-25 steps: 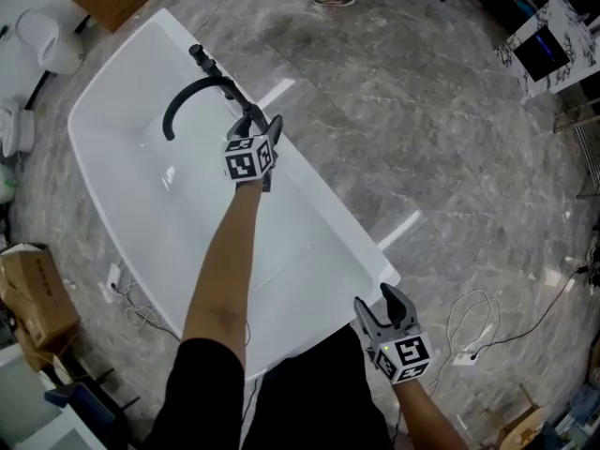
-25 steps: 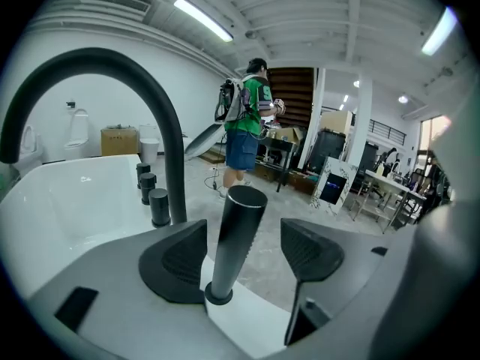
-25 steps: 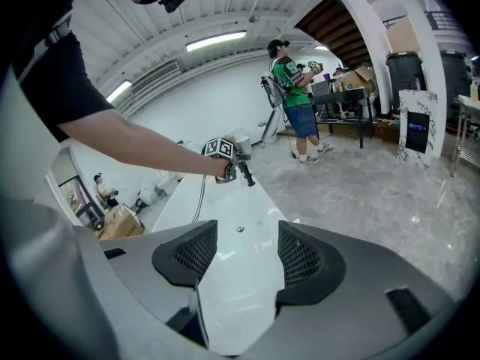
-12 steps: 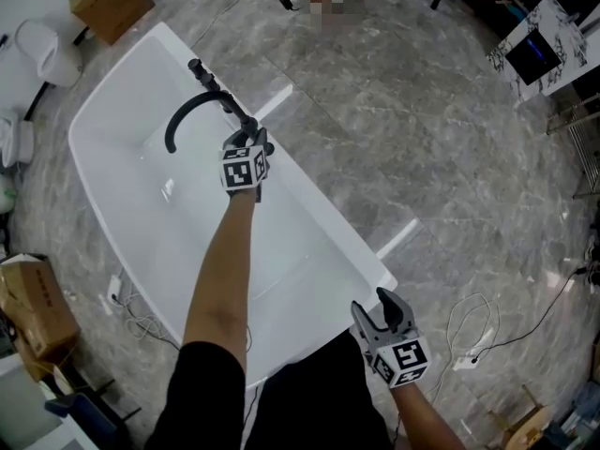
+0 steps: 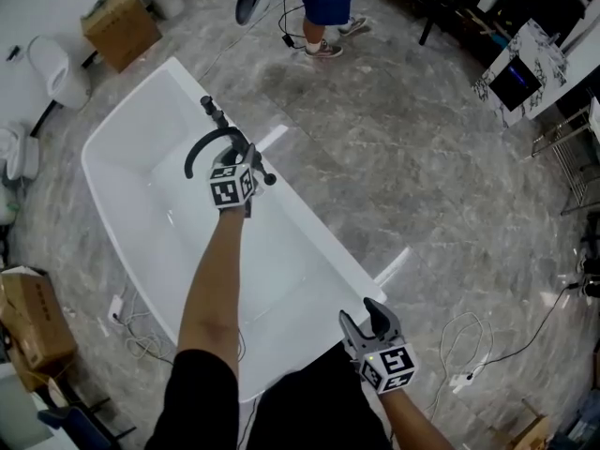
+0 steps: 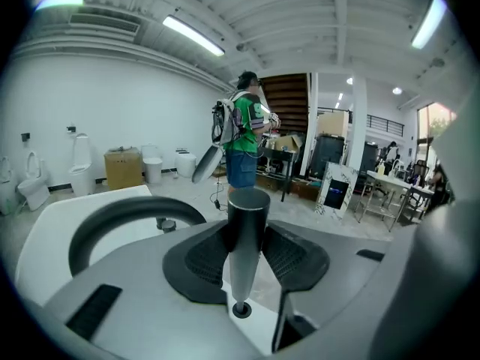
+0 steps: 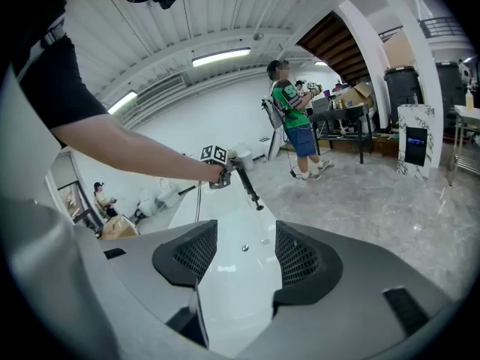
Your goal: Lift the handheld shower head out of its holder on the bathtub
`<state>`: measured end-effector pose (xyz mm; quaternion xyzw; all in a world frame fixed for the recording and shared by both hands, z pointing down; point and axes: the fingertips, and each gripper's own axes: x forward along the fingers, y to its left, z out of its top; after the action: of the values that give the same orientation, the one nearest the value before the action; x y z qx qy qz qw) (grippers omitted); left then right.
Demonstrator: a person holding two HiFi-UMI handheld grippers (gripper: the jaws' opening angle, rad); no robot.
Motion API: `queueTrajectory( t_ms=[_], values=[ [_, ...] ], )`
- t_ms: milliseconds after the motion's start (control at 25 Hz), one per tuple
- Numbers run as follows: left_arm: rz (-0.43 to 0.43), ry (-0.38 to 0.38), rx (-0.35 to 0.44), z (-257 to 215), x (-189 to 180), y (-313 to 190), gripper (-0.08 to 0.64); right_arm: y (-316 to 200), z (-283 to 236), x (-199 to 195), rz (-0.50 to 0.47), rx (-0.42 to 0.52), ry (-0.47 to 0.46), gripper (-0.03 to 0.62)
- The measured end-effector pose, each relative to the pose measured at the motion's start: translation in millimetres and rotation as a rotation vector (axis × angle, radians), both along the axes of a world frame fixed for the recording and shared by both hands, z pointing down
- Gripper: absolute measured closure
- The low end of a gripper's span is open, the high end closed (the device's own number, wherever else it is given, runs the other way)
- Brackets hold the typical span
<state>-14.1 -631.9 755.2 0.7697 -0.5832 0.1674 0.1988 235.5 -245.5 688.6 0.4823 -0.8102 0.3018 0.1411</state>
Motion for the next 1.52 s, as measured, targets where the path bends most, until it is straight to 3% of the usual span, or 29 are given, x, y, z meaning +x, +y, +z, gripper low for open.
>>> queueTrajectory(
  t_ms=[520,760,1120,1520],
  values=[
    [0.007,0.002,0.054,-101,-2,27,0.428,-1,-85,-4,0.035,0.107,-0.018,0.360],
    [0.003,0.010,0.068,-141,17,31,0.428,6,-115,3,0.047,0.125,-0.048,0.364],
    [0.048,0.017,0.133,-208,40,41,0.428,16,-144,0,0.013,0.173,-0.018,0.416],
    [0.034,-0.007,0.216,-285,11,43,0.428,3,-176,-8,0.016,0.241,-0.047,0.497]
  ],
)
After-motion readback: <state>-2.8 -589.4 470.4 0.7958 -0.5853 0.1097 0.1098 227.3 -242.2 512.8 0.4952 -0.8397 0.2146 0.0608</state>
